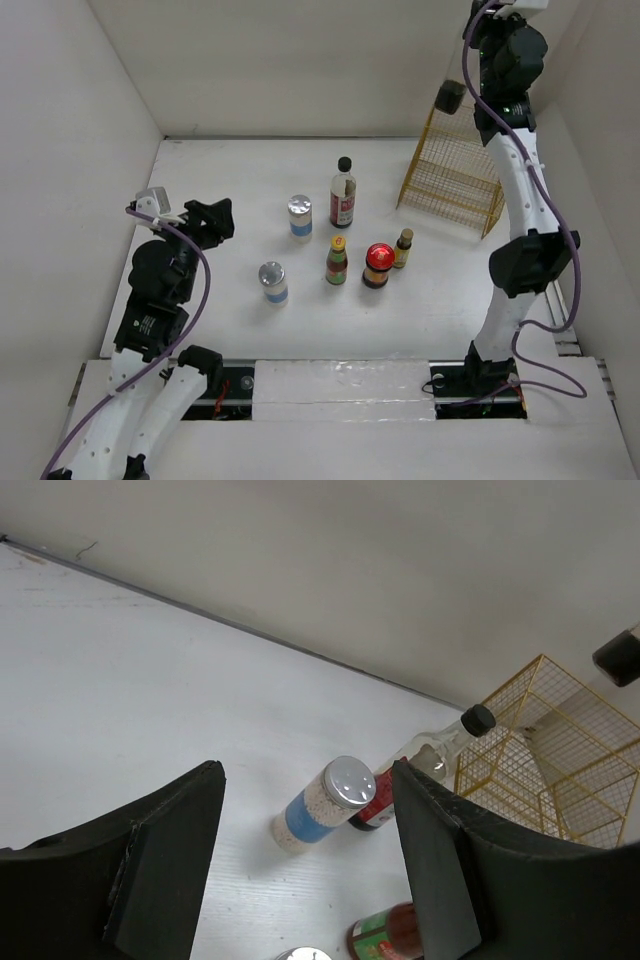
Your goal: Organize the condiment bottles
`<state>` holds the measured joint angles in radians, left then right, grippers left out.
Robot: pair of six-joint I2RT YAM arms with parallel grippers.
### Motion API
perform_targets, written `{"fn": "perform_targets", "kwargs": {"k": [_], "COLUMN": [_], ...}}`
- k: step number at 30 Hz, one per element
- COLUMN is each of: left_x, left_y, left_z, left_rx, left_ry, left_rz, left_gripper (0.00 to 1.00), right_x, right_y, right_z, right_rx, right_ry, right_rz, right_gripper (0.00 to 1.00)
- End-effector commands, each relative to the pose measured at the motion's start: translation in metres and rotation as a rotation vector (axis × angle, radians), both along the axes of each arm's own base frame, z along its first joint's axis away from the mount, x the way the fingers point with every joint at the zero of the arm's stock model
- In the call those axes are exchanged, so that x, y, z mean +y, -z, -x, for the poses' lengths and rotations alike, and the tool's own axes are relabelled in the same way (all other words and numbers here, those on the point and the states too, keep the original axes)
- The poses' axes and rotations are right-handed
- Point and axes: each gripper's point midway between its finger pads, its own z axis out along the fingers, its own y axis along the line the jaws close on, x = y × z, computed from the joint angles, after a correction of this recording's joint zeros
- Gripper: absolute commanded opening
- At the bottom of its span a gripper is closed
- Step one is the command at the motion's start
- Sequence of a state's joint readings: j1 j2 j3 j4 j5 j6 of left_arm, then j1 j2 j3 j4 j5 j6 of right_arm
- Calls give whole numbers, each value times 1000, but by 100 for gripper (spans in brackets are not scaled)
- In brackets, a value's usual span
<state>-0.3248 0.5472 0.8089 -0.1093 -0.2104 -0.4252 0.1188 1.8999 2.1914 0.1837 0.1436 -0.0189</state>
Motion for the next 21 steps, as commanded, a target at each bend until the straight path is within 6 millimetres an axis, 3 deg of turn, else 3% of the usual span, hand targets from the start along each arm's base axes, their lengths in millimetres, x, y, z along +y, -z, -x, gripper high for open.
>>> {"fn": "perform_targets", "kwargs": {"k": [1, 4, 5, 6, 9, 11, 12, 18, 19, 21], "left_x": [-3, -3, -3, -3, -3, -3, -2, 0, -1, -1], "left_y": [-1, -1, -1, -1, 2, 2, -1, -1, 2, 2], "left_z": [-5, -5, -5, -5, -7, -7, -8, -8, -10, -10], "left_rx": [-8, -8, -8, -8, 1, 1, -8, -8, 1, 1], "left_ry": [7, 7, 7, 7, 7, 7, -2, -11, -12, -12], "left_rz": [7, 7, 7, 7, 4, 4, 7, 7, 4, 4], "left_gripper": [63, 63, 63, 63, 63, 63, 63, 63, 63, 63], "right_x": [-27, -34, -41, -41, -46, -54, -54, -55, -53, -54], "right_y": [-43, -35, -25, -29, -13, -14, -4, -1, 12, 18], "right_z": [14, 7, 0, 2, -11, -11, -16, -18, -24, -25], "right_rx": [-122, -109, -87, -107, -82, -94, -79, -95, -67, -63], "right_ry": [55, 68, 89, 89, 94, 110, 111, 95, 86, 77], "right_rz": [-37, -35, -38, -40, -48, -64, -62, -60, -52, -41], "right_gripper": [13, 13, 13, 13, 13, 13, 13, 13, 13, 13]}}
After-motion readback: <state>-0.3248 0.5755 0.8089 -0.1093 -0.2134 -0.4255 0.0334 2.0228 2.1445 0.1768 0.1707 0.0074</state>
